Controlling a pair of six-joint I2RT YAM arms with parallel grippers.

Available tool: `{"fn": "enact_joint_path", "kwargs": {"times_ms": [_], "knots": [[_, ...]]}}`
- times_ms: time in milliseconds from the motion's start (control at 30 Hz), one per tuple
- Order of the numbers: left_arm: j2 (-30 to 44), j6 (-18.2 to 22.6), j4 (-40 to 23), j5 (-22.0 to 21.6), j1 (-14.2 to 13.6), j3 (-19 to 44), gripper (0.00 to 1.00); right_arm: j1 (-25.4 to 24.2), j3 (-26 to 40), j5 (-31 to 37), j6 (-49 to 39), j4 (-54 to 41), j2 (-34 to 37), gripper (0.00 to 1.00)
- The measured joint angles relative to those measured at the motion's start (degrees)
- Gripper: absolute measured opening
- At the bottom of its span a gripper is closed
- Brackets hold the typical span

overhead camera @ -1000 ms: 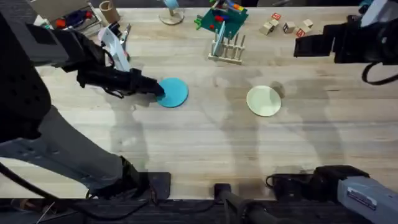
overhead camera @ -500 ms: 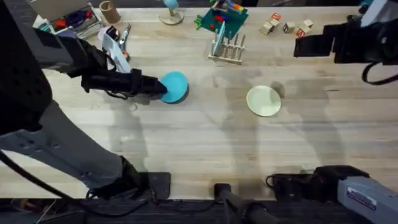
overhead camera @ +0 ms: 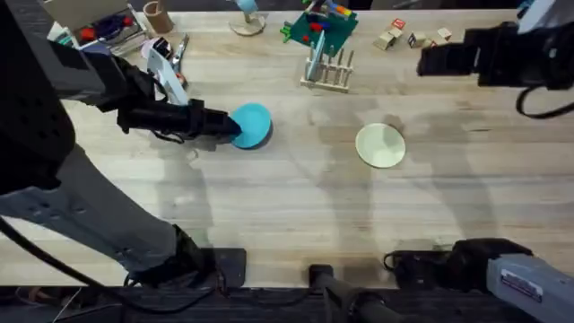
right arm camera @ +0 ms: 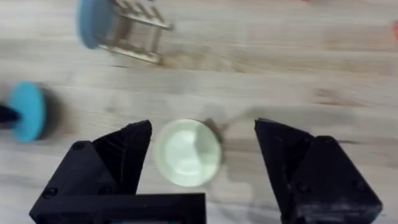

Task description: Pick up the plates from the table one by one and place each into a slot on the dish rack.

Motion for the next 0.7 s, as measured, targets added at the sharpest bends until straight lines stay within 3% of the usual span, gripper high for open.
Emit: {"fn": "enact_joint_path", "kwargs": {"times_ms": [233, 700], "knots": [[0.0, 0.0, 0.1, 0.0, 0.0, 0.0, 0.041, 2.6, 0.2, -8.8, 4.4, 4.5, 6.9, 0.995], [0.0, 0.0, 0.1, 0.0, 0.0, 0.0, 0.041, 19.6, 0.2, -12.2, 13.5, 20.9, 22.1, 0.995]]}}
